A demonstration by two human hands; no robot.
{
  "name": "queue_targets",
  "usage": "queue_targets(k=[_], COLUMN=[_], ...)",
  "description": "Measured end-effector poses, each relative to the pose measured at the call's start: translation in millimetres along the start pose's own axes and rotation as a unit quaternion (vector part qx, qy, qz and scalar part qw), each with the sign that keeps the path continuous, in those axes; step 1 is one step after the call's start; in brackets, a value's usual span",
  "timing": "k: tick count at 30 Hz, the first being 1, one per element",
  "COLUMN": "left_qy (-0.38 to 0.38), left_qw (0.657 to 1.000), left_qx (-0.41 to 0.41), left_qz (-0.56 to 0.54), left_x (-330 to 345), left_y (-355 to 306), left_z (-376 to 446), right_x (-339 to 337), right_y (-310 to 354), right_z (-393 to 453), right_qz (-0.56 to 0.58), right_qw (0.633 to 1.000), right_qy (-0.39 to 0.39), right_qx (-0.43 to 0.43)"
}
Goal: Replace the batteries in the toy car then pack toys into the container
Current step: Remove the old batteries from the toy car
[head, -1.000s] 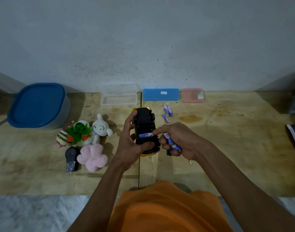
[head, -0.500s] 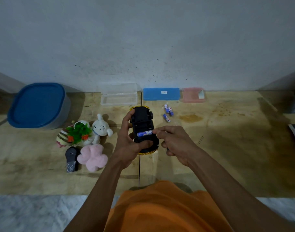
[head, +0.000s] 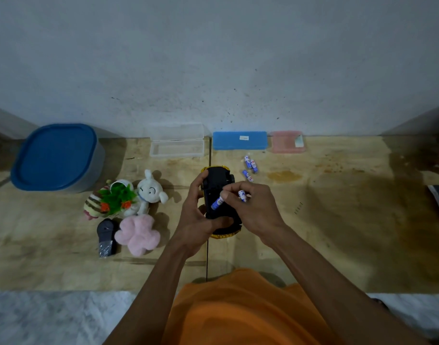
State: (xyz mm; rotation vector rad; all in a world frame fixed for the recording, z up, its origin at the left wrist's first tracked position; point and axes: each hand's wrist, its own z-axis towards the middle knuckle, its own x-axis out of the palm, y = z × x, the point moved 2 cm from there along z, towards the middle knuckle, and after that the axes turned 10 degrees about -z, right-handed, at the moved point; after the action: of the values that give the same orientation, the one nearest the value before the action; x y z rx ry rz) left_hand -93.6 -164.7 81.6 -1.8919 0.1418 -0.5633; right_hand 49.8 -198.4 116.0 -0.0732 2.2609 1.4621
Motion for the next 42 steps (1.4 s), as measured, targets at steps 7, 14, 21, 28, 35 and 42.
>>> queue_targets(k=[7, 14, 21, 28, 35, 42], left_qy=[-0.011, -0.039, -0.017, -0.001, -0.013, -0.035], left_qw=[1.000, 0.998, 0.992, 0.986, 0.982, 0.972], left_qx=[-0.017, -0.054, -0.115, -0.129, -0.138, -0.150], left_qz=[0.014, 0.001, 0.051, 0.101, 0.127, 0.177], left_x=[-13.7, -59.7, -68.7, -46.3, -28.6, -22.4], left_y=[6.7, 22.3, 46.5, 66.0, 72.7, 79.1], left_z=[-12.0, -25.4, -11.0, 13.6, 33.4, 40.5], right_x=[0.6, -6.1, 9.1, 6.5, -11.9, -31.0], right_y=[4.7, -18.7, -43.3, -58.6, -71.0, -87.5], right_z=[-3.2, -16.1, -34.9, -30.1, 0.1, 27.8], right_qz=[0.125, 0.342, 0.301, 0.234, 0.179, 0.159], right_qw=[0.991, 0.910, 0.912, 0.926, 0.948, 0.949], right_qy=[0.019, -0.035, -0.105, -0.104, -0.043, 0.019], right_qx=[0.044, 0.232, 0.259, 0.279, 0.261, 0.273])
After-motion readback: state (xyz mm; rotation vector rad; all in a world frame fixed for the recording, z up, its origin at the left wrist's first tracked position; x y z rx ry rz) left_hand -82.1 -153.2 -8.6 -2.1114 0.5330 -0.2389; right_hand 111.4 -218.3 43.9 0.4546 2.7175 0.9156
